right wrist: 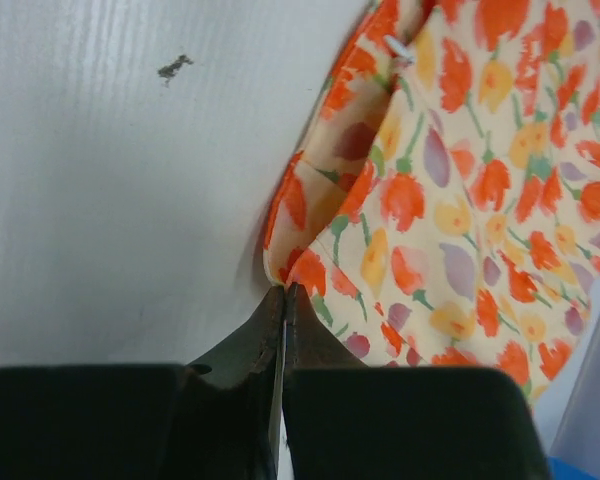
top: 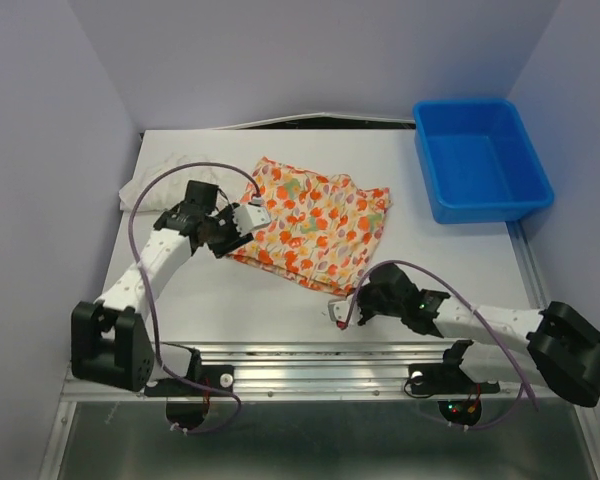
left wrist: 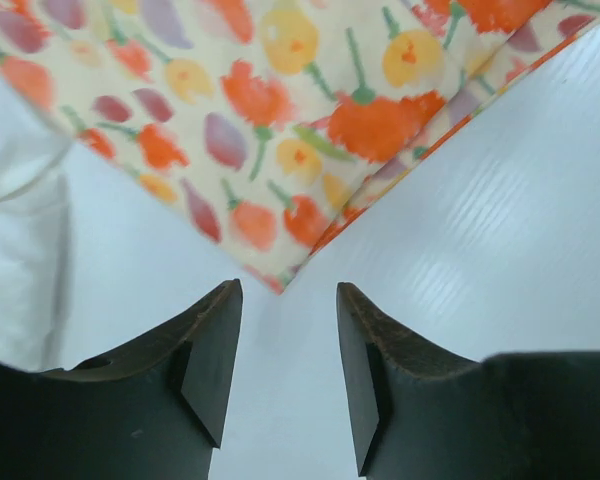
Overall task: Fold and stack the skirts
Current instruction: Flatten the skirt out
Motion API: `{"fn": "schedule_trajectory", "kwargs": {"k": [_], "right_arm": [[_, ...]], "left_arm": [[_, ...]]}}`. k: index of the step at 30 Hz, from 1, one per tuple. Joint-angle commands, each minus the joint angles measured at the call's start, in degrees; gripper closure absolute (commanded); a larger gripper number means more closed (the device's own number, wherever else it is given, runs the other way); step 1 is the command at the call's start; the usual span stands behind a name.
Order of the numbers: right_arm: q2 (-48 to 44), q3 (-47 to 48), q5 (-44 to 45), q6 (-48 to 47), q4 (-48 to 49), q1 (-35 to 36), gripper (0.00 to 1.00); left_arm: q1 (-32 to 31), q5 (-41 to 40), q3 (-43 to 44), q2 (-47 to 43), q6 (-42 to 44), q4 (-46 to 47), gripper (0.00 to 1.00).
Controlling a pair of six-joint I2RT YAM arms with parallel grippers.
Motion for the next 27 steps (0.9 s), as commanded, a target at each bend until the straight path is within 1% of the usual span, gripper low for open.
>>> {"fn": "schedule_trajectory", "kwargs": {"k": [1,2,3,4,5,6,8,9,10,12,13,15,19,21,25,26,27], "right_arm": [[-8.0,0.7,2.9,2.1,-3.5,0.3,0.99],[-11.0,0.7,2.7,3.1,-4.8,0.3,0.99],[-12.2,0.8,2.9,3.7,-7.1,0.3,0.99],[-13.1,0.9,3.3,4.5,-8.1,0.3,0.99],[-13.7,0.9,4.0,5.3,-8.6,0.3,0.99],[-14.6,0.7,5.3,5.6,-9.0,0.3,0.99],[-15.6,0.3,6.3,6.8,-10.0,-0.3,0.99],[-16.5,0.0,6.6,7.3,-10.3,-0.3,0.99],[-16.8,0.0,6.9,7.7,-10.9,-0.3,0.99],[-17.7,-0.2,7.9,9.7,-11.2,-0.8,0.99],[-18.6,-0.5,8.4,10.6,-11.6,-0.8,0.99],[-19.7,-1.0,9.3,11.4,-12.0,-1.3,0.99],[-20.9,-1.5,9.6,12.7,-12.7,-1.3,0.99],[-21.2,-1.7,11.6,13.4,-12.8,-1.3,0.99],[-20.7,-1.9,13.0,14.5,-12.7,-1.3,0.99],[-20.5,-1.9,13.2,14.8,-12.8,-1.3,0.99],[-20.6,-1.9,13.2,14.8,-13.1,-1.3,0.99]], "left_arm": [[1.4,-2.4,-8.2,-13.0,10.5,0.1,0.44],[1.6,-2.7,-10.3,-15.0,15.5,1.0,0.43],[2.1,-2.7,-14.0,-18.2,18.2,2.8,0.42],[2.3,-3.0,-15.8,-19.5,20.6,4.5,0.42],[2.3,-3.2,-17.6,-20.5,22.2,6.4,0.41],[2.5,-3.5,-19.1,-21.6,25.6,8.3,0.41],[3.1,-3.6,-23.3,-21.4,30.1,12.5,0.41],[3.2,-3.3,-24.3,-20.8,33.8,14.1,0.4],[3.8,-2.7,-26.2,-20.4,35.2,17.5,0.4],[4.6,-0.1,-27.4,-18.8,38.9,19.2,0.4],[5.0,1.7,-28.3,-18.2,43.7,19.9,0.37],[5.2,3.2,-29.9,-16.7,49.1,22.4,0.36],[5.1,4.2,-32.2,-13.4,53.0,29.2,0.36],[5.1,5.3,-32.2,-10.9,55.0,31.4,0.36],[5.1,8.3,-32.8,-8.8,60.2,31.6,0.37],[5.1,8.8,-33.2,-8.7,62.2,31.3,0.37],[5.1,9.7,-33.7,-8.7,66.0,31.2,0.37]]}}
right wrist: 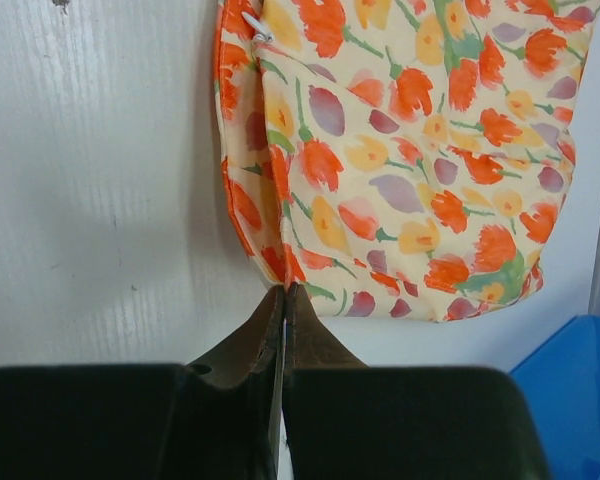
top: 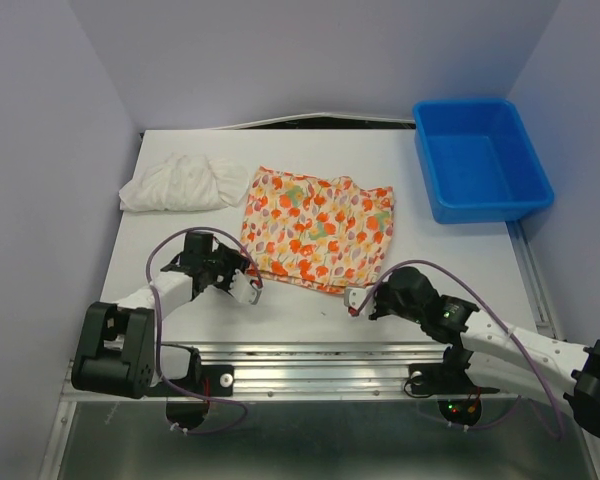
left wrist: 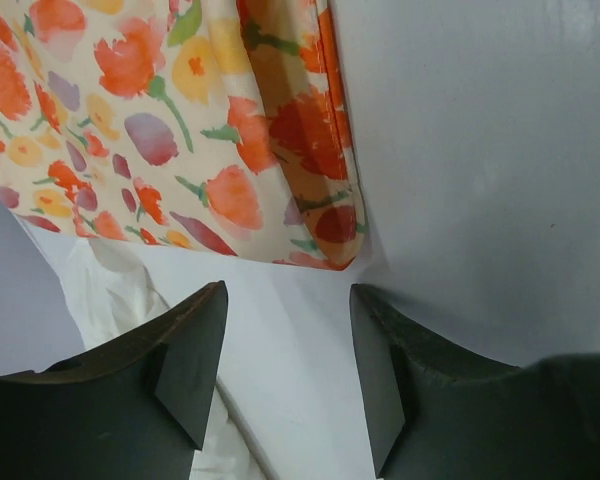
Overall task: Fold and stack the skirts
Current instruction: Flatten the skirt out
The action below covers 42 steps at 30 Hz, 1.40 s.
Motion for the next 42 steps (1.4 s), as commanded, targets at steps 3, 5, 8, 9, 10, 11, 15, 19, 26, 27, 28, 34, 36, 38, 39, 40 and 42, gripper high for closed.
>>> {"fn": "schedule_trajectory", "kwargs": {"k": [3,5,8,9,10,11,15,19,26,27,28,34,36,38,39,40,42], "right_arm": [[-0.5,-0.5,2.1,2.8,0.2,-0.5,0.99],[-0.5,-0.2,2.3,3.6,-0.1,-0.5,0.99],[-0.5,0.4,3.2,5.4,-0.3,-0.5,0.99],[-0.7,0.6,3.7,6.0,-0.5,-0.5,0.99],[-1.6,1.1,3.8,6.6,-0.5,-0.5,0.99],[-2.0,1.4,4.8,8.3,-0.5,-0.5,0.99],[-5.2,4.4,9.4,12.8,-1.1,-1.0,0.99],[-9.1,10.0,12.4,14.6,-1.3,-2.3,0.99],[-4.5,27.9,12.9,18.2,-1.4,-7.0,0.99],[-2.6,32.1,12.8,18.4,-1.3,-7.9,0.99],[-1.7,32.1,12.7,18.4,-1.3,-8.4,0.99],[2.5,45.7,11.8,18.5,-4.6,-10.1,0.99],[3.5,49.2,12.8,18.6,-6.8,-10.1,0.99],[3.2,49.8,13.9,16.1,-7.4,-10.1,0.99],[3.2,49.8,14.4,15.7,-7.3,-10.1,0.99],[3.4,50.0,15.3,15.3,-7.1,-10.1,0.99],[4.8,50.3,16.9,14.7,-5.3,-10.1,0.99]], "left_arm": [[0.2,6.8,-3.0,1.3,15.7,2.3,0.39],[0.1,8.2,-2.6,2.3,16.2,1.9,0.39],[-0.2,9.1,-2.4,2.3,18.9,-1.4,0.53],[-0.4,9.2,-2.3,2.0,18.7,-2.4,0.65],[-0.5,9.3,-1.8,1.6,16.8,-4.1,0.81],[-0.5,10.0,-1.2,0.2,14.8,-5.0,0.87],[1.6,14.9,6.7,-2.8,-4.2,-11.4,1.0],[8.1,23.7,20.2,-4.8,-22.8,-17.6,1.0],[14.2,30.7,41.1,-2.9,-46.3,-24.3,1.0],[14.2,31.3,42.8,-2.9,-51.6,-24.3,1.0],[14.2,31.4,44.4,-3.2,-51.6,-23.9,1.0],[14.1,27.0,48.0,-9.6,-69.5,-18.1,1.0],[14.1,25.7,48.0,-13.0,-71.3,-18.5,1.0],[14.2,24.6,48.2,-15.7,-73.5,-18.5,1.0],[14.1,24.2,48.2,-16.1,-74.0,-18.7,1.0],[14.1,23.8,48.6,-16.4,-74.5,-18.5,1.0],[14.2,21.7,48.7,-15.7,-77.1,-17.1,1.0]]}}
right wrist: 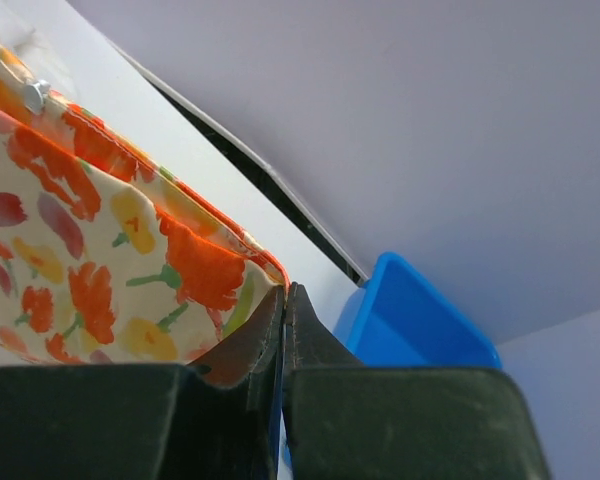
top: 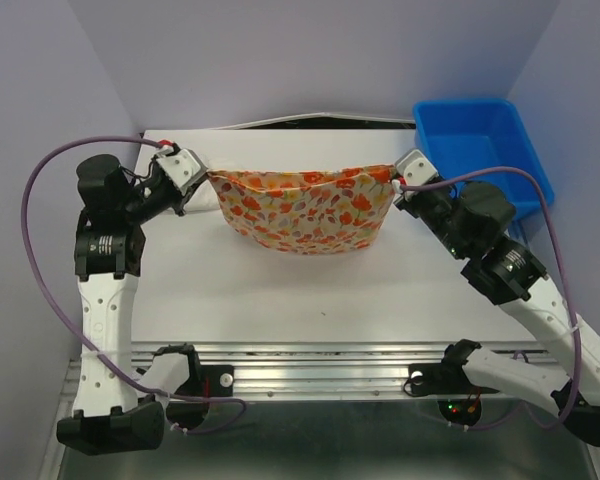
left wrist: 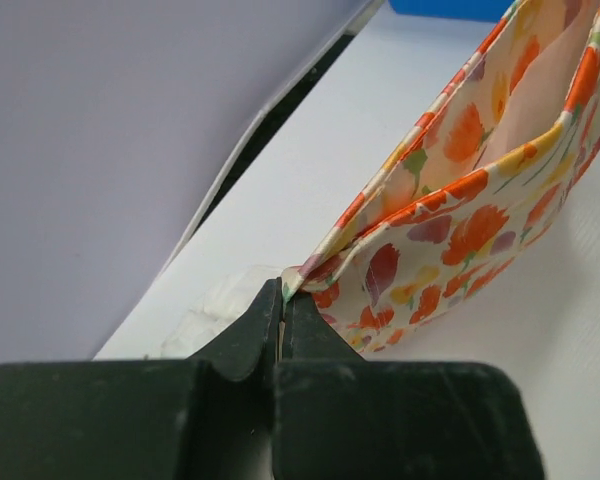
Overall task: Fold and stack the skirts
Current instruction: Flatten the skirt out
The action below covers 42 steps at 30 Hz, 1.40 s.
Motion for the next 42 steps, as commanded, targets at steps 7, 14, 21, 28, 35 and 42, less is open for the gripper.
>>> {"fn": "schedule_trajectory", "kwargs": {"k": [7,14,21,28,35,42], "right_arm": [[10.6,5.4,-1.3,-1.0,12.0,-12.1,0.99],[25.2,15.7,-12.4,2.8,16.5,-24.0,0.99],[39.8,36.8,-15.7,6.1,17.9,-29.3,0.99],[34.5,27.5,-27.5,-1.0,14.5,-30.4,0.99],[26.2,0.7,-37.5,-14.4,8.0,-30.4,0.99],[11.9,-23.0,-38.3,-31.4,-7.0,-30.4,0.99]], "left_arm": [[0.3,-6.9,8.7,12.5,-13.5,11.2,1.0],[-2.0,-9.4,22.1,28.2,-18.5,17.5,1.0],[-3.1,-12.8,46.4,44.2,-23.6,19.5,1.0],[-3.6,-9.2,32.1,39.4,-12.8,20.2,1.0],[-10.7,-12.5,-7.1,26.3,11.9,17.0,1.0],[-16.7,-17.7,-28.4,17.9,25.6,11.5,1.0]]}}
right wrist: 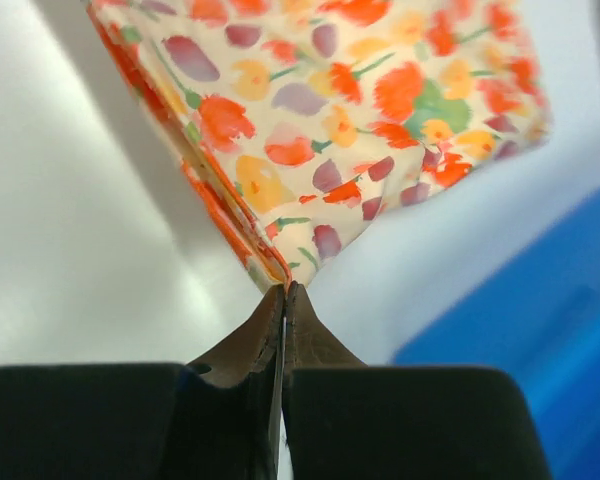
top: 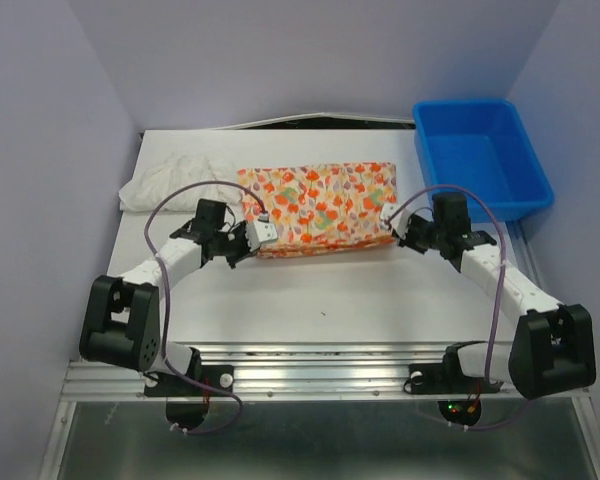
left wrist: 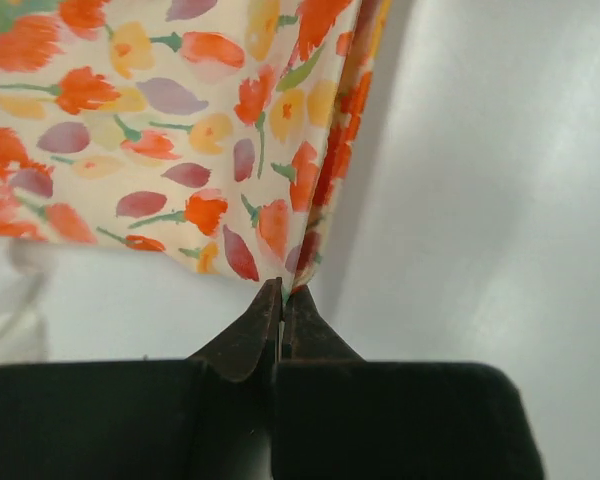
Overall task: Fold and stack the skirts
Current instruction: Flatten the skirt out
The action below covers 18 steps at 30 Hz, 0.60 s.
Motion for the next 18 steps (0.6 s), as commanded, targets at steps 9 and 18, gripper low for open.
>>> {"fn": "schedule_trajectory", "kwargs": {"k": [9,18], "right_arm": [[-30.5,-15.2,-6.4,-25.4,-32.9,-0.7,0.21],[-32.2,-1.7,-8.7,-5.3,-31.4,-0.7,0.0]], "left_arm": [[-1.1,-3.1,-8.7,-16.3,22.7,-20.5,0.58],[-1.1,-0.6,-1.9,-29.7,21.1,-35.3,0.15]]}}
